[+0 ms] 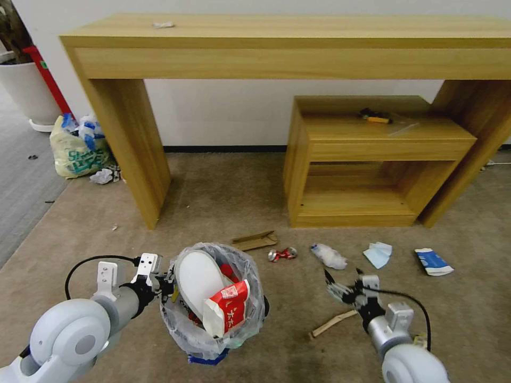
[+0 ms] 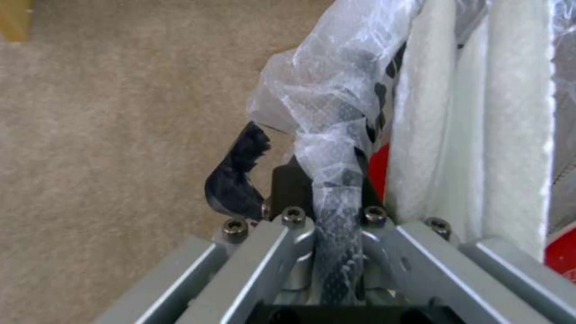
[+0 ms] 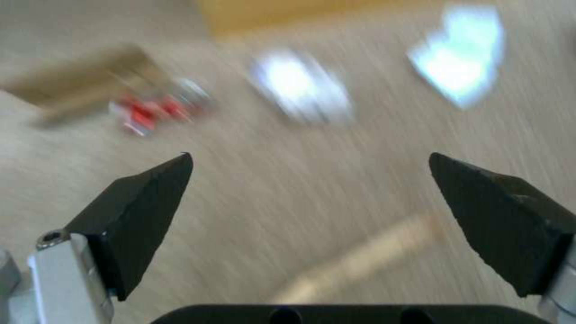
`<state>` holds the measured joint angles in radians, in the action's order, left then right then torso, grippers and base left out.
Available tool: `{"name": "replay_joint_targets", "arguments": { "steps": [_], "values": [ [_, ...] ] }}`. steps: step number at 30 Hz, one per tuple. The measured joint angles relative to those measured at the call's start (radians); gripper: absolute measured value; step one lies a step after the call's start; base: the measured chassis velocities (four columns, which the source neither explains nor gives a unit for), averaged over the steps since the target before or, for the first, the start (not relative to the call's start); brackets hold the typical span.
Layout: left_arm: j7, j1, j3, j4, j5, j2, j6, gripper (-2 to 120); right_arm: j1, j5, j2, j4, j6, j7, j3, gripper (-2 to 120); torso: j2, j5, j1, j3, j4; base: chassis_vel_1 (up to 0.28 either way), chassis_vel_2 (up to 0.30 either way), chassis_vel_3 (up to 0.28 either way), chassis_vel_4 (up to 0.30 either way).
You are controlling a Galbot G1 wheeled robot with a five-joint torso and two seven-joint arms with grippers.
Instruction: Pick up the trash bin and place the garbage on the floor into it.
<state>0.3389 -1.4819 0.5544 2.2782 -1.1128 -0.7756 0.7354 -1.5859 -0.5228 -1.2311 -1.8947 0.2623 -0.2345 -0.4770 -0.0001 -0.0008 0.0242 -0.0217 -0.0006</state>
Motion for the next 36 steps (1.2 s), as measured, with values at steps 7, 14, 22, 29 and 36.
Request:
{"name": "replay_joint_targets", "arguments": {
  "steps": [7, 14, 22, 29, 36],
  "values": [
    [0.000, -0.001, -0.012, 0.000, 0.011, -0.003, 0.000, 0, 0.069, -0.188, -0.026, 0.144, 0.039, -0.116, 0.022, 100, 0.000, 0.0002, 0.000, 0.000, 0.0007, 0.031, 0.025, -0.016, -0.012],
    [0.002, -0.003, -0.016, -0.001, 0.015, -0.002, 0.000, 0, 0.173, -0.424, 0.001, 0.276, 0.032, -0.296, 0.142, 99, 0.000, 0.0006, 0.000, 0.000, 0.0005, 0.000, 0.000, 0.000, 0.000],
    [0.002, -0.006, -0.013, -0.001, 0.014, 0.000, 0.000, 0, 0.263, -0.463, -0.030, 0.377, 0.024, -0.362, 0.218, 89, 0.000, 0.0003, 0.000, 0.000, 0.0006, 0.000, 0.000, 0.000, 0.000],
    [0.001, -0.002, -0.012, -0.013, 0.013, 0.000, 0.000, 0, 0.324, -0.495, -0.041, 0.421, 0.029, -0.403, 0.247, 76, 0.000, 0.0001, 0.000, 0.000, 0.0005, 0.000, 0.000, 0.000, 0.000],
    [-0.007, 0.020, 0.001, -0.050, 0.000, 0.008, 0.000, 0, 0.338, -0.498, -0.041, 0.443, 0.029, -0.407, 0.252, 60, 0.000, -0.0006, 0.000, 0.000, 0.0001, 0.000, 0.000, 0.000, 0.000]
  ]
}}
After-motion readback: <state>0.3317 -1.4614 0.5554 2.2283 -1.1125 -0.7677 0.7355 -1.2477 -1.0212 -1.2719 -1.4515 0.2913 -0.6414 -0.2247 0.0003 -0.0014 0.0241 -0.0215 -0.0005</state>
